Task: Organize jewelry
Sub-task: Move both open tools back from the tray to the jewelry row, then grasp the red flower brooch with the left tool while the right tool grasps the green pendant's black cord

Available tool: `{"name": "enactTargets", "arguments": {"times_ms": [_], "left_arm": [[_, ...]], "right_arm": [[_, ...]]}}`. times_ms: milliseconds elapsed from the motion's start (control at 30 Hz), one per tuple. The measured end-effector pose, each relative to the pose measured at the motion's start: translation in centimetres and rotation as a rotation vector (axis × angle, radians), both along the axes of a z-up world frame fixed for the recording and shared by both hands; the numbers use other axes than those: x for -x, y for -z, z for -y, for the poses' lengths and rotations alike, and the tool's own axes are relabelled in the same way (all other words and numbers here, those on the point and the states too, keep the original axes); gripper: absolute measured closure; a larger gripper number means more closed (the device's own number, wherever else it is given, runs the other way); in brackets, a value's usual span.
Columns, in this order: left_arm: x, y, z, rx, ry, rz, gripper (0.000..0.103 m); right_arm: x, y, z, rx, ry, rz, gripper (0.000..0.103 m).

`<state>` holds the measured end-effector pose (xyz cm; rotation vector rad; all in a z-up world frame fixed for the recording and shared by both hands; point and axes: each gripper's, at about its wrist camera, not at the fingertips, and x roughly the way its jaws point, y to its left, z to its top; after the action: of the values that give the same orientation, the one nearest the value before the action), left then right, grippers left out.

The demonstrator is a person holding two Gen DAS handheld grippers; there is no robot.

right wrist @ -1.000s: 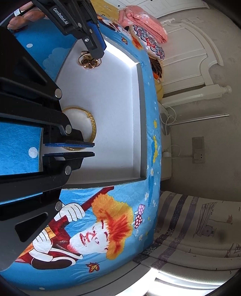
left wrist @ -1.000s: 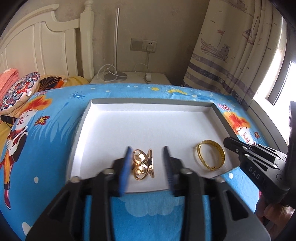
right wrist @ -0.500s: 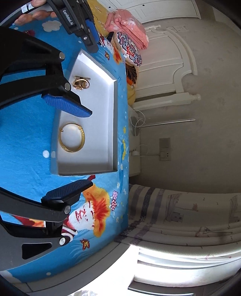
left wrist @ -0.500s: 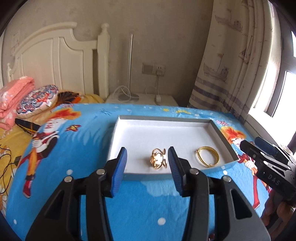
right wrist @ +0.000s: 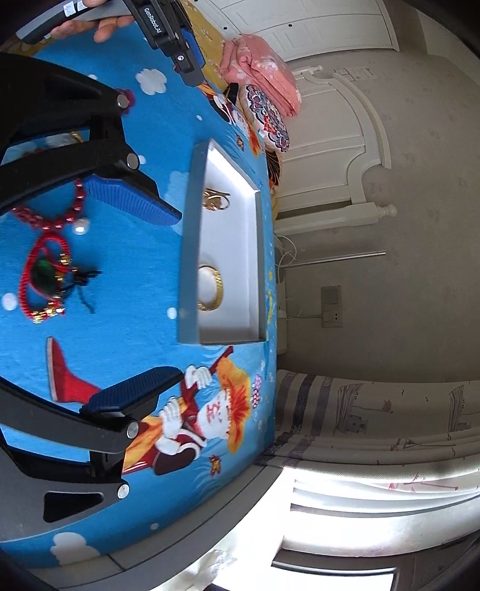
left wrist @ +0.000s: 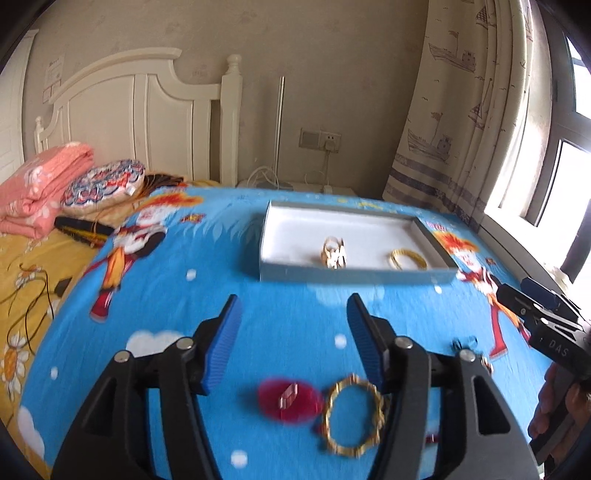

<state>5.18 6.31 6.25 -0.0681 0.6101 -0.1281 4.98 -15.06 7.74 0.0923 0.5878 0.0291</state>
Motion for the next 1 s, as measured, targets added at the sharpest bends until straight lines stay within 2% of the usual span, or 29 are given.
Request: {"name": "enactTargets", "arguments": {"times_ms": [100, 167, 233, 367, 633, 1000], "left_arm": [[1.8, 0.9, -0.3, 0.01, -0.014, -0.016, 0.039], [2.8, 1.6, -0.3, 0.02, -0.013, -0.029, 0.039], [3.3, 2.1, -0.2, 0.022, -0.02, -0.032, 0.039], [4.0, 3.6, 0.2, 0.022, -0.008, -0.059, 0.039], [3.3, 5.2, -0.3, 0.043, -0.012, -0.108, 0.039], [1.1, 6.7, -0.7, 0.06, -0.007, -0.174, 0.047]], "right_arm": [[1.9, 1.0, 0.1, -0.003, -0.004, -0.019, 0.025], [3.1, 1.6, -0.1, 0.019, -0.003, -0.02, 0.02], [4.3, 2.4, -0.3, 0.02, -0.001, -0.031, 0.02], [4.9, 3.9, -0.8, 0.029, -0.017, -0.071, 0.019], [4.1, 4.5, -0.5, 0.01, -0.003, -0.086, 0.019], [3.7, 4.8, -0.6, 0.007, -0.005, -0.1, 0.019]]}}
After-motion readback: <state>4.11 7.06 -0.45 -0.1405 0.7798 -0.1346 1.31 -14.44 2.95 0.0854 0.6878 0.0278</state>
